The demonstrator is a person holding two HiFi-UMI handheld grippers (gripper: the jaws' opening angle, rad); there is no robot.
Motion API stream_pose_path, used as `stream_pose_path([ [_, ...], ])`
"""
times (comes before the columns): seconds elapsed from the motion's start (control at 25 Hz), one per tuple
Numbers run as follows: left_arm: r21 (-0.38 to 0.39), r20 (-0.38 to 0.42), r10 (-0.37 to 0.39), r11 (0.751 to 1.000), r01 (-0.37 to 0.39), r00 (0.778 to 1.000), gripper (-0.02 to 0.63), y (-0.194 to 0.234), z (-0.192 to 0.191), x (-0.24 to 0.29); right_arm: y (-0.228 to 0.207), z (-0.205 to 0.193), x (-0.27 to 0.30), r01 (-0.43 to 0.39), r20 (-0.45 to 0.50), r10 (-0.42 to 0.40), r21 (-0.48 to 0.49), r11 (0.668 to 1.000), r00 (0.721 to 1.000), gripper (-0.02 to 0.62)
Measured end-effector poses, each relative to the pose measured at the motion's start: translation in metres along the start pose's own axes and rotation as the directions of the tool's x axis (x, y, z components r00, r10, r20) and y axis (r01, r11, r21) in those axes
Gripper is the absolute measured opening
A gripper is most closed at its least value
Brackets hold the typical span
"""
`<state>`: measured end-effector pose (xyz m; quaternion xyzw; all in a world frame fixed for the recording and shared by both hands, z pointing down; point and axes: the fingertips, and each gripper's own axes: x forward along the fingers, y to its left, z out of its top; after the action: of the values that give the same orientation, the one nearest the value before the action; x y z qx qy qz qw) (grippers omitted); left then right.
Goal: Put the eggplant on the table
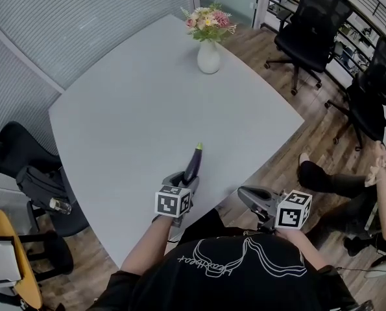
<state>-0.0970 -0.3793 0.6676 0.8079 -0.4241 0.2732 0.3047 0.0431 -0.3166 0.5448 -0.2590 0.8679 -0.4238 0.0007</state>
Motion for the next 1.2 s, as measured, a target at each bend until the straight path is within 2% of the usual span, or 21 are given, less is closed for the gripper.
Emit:
stream_pose_path([
  [0.36, -0.024, 0.015, -0.019, 1.000, 0.020, 1.000, 0.217, -0.006, 0.001, -0.004, 0.004, -0.003, -0.006, -0.003, 0.000, 0.003, 0.004, 1.000, 1.000, 0.006],
  [0.68, -0.035, 0.101, 0.064, 0.998, -0.061, 0.993, 0.238, -0.001, 0.011, -0.035, 0.017, -0.010, -0.012, -0.036, -0.005, 0.036, -0.006, 0.999, 0.999, 0.006],
  [0.84, -0.020, 0.108, 0.102, 0.995, -0.100, 0.989, 0.238, -0.007, 0.009, -0.062, 0.027, -0.016, -0.017, -0.053, -0.013, 0.053, -0.019, 0.998, 0.999, 0.006],
  [0.96, -0.003, 0.147, 0.117, 0.993, -0.118, 0.982, 0.238, -0.018, 0.017, -0.087, 0.037, -0.015, -0.022, -0.069, -0.006, 0.069, -0.043, 0.997, 0.998, 0.006],
  [1.08, -0.013, 0.202, 0.087, 0.996, -0.086, 0.976, 0.238, -0.041, 0.026, -0.114, 0.050, -0.014, -0.030, -0.095, 0.016, 0.096, -0.075, 0.993, 0.995, 0.006],
  [1.2, -0.033, 0.269, 0.021, 0.999, -0.012, 0.963, 0.236, -0.072, 0.033, -0.139, 0.065, -0.013, -0.041, -0.124, 0.040, 0.129, -0.105, 0.987, 0.991, 0.006],
])
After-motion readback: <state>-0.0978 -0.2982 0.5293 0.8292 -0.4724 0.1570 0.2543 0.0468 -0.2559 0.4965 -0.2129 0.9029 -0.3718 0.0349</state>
